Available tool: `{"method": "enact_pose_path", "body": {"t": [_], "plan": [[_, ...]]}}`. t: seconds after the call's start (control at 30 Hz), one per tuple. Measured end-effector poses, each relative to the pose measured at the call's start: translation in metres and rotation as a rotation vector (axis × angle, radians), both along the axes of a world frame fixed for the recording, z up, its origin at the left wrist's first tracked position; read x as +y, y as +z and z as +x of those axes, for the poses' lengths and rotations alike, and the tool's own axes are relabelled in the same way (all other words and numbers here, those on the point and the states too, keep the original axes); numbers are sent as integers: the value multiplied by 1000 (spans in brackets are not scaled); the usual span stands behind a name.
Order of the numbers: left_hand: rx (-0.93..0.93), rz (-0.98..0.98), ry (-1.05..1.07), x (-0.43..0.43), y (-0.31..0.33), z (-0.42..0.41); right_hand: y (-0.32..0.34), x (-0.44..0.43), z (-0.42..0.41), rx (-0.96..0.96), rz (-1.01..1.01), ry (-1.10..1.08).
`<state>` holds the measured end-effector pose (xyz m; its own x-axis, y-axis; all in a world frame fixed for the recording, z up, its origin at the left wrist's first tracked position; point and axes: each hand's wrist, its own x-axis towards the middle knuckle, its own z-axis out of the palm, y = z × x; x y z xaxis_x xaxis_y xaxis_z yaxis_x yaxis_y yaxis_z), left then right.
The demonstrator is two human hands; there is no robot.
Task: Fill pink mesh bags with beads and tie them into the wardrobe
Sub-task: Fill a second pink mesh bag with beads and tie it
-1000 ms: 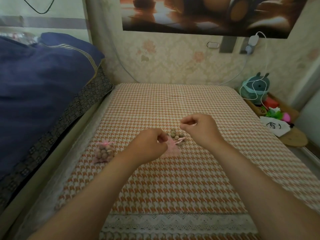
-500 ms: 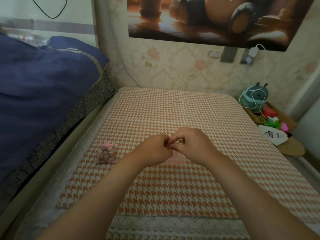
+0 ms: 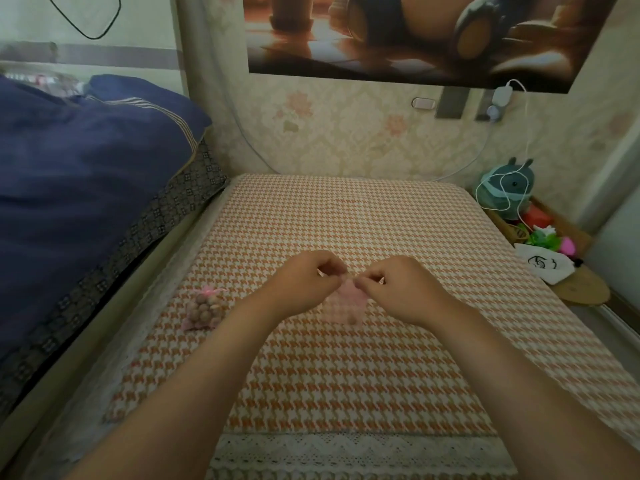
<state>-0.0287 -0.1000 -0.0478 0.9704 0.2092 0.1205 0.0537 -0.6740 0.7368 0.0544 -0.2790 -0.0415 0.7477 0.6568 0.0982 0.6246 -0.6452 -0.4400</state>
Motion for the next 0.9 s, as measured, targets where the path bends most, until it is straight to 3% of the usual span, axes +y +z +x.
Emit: {"method": "enact_pose_path", "body": {"t": [0.13,0.5,0.77,0.9], "plan": [[-50,16,112,6,-8,14,-3,-16,8,33,52,-40],[135,288,78,-16,-51,51,-7,-21,15,59,100,-21],[50,158,110,1,-59,44,-6,-16,10,67,75,-11],[-109,-27,195,8,-38,40,-3,-13,5,45,50,-6]]}}
